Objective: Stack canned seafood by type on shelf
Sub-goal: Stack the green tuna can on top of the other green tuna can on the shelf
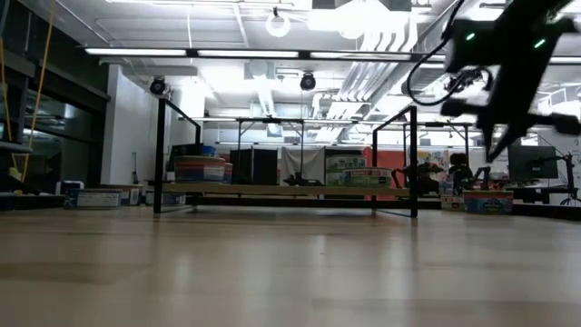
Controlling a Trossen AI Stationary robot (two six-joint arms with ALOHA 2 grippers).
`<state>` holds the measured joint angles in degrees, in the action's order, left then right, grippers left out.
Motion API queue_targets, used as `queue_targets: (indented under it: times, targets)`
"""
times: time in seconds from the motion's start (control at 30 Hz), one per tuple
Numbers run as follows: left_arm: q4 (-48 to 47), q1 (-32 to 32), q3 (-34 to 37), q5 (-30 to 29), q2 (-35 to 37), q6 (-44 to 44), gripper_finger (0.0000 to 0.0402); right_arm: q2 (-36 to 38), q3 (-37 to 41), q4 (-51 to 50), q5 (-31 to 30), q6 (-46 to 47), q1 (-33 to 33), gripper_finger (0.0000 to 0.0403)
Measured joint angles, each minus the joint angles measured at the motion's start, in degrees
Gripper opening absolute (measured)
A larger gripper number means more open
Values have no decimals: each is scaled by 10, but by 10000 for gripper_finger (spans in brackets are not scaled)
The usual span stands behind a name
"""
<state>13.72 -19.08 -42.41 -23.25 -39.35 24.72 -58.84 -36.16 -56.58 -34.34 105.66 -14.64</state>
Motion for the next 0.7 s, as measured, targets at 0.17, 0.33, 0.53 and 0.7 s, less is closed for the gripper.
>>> queue_targets:
  times: [0.17, 0.33, 0.53, 0.7]
  targets:
    - [2, 6, 0, -44, 0, 12, 0, -19, 31, 259, 30, -227, -193, 0]
    - [11, 7, 0, -69, 0, 21, 0, -81, 2, 318, 64, -332, -339, 0]
    - [16, 7, 0, -95, 0, 22, 0, -183, -35, 341, 98, -378, -417, 0]
    - [16, 7, 0, -99, 0, 22, 0, -254, -75, 309, 83, -363, -426, 0]
